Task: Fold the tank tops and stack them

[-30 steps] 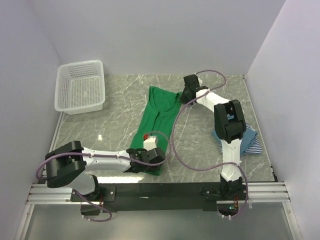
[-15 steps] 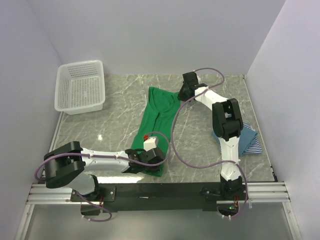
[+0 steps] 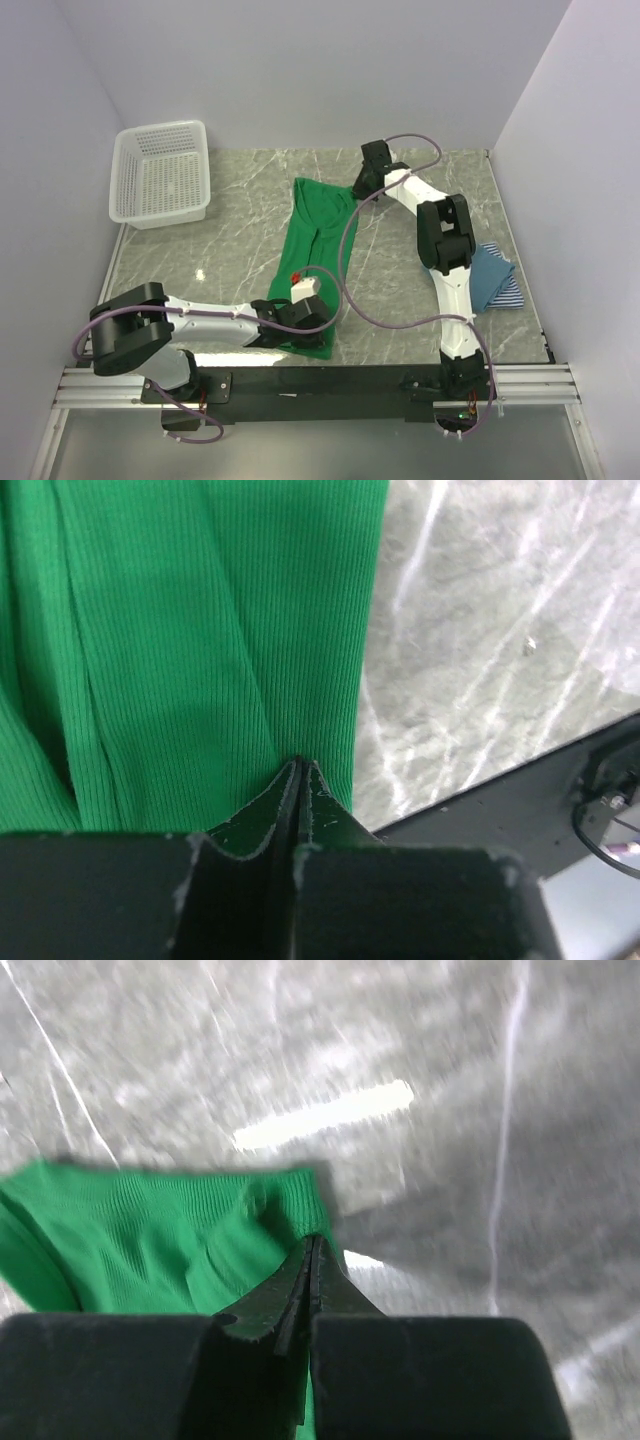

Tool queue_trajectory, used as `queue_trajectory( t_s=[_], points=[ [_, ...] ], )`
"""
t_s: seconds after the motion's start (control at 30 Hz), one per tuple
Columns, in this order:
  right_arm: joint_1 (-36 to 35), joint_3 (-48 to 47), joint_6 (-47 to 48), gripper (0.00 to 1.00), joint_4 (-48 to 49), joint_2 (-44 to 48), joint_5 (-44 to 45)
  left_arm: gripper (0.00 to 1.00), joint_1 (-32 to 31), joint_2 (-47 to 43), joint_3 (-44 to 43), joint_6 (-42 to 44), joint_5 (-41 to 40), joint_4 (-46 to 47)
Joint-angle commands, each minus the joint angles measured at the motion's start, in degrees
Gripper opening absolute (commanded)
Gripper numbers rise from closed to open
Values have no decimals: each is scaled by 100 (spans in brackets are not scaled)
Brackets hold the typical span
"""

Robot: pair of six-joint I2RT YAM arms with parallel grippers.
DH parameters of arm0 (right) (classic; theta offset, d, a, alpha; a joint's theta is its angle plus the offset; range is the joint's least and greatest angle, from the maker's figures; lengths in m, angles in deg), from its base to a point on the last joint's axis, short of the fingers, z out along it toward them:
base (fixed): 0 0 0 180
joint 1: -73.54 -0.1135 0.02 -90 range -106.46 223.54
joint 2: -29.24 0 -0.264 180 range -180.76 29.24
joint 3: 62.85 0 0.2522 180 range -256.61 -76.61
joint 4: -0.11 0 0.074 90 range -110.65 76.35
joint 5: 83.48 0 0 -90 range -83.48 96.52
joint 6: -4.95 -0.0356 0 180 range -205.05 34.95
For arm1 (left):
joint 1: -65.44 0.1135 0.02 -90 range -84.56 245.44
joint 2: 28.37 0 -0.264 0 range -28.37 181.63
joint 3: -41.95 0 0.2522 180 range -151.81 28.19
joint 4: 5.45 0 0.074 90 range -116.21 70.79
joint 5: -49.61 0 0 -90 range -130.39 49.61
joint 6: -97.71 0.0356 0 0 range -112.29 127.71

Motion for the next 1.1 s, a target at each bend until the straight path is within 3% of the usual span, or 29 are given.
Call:
queue_trajectory(
  t_s=[0.0, 0.2, 0.3, 0.33, 0.47, 0.57, 0.7, 0.8, 0.93, 1.07],
  points=[
    [90, -549, 133, 2, -343, -308, 107, 6, -102, 149, -41, -105, 421, 320],
    [336, -901, 142, 2, -360, -485, -68, 12, -111, 395, -400, 34, 694, 787],
    [407, -998, 212, 4, -282, -389, -393, 23, -84, 405, -857, 228, 458, 454],
    [433, -989, 221, 5, -255, -327, -455, 31, -6, 334, -954, 281, 318, 323],
    [504, -971, 282, 31, -114, 86, -807, 42, 468, -184, -1429, 571, 150, 59],
    [557, -1008, 186, 35, -369, 366, -772, 44, 995, -597, -1955, 730, -567, -798],
    [443, 859, -104, 35, 288, 1684, -913, 43, 2216, -1028, -2440, 668, -1256, -1498],
    [83, 1976, -157, 34, 597, 2466, -702, 40, 3698, -889, -2554, 949, -986, -1279],
    [-304, 3087, -359, 34, 1096, 3082, -640, 35, 4589, -300, -2844, 1239, -484, -1260],
    [-936, 3895, -385, 33, 1115, 3661, -298, 34, 4697, -386, -2258, 1293, -142, -1033]
  ],
)
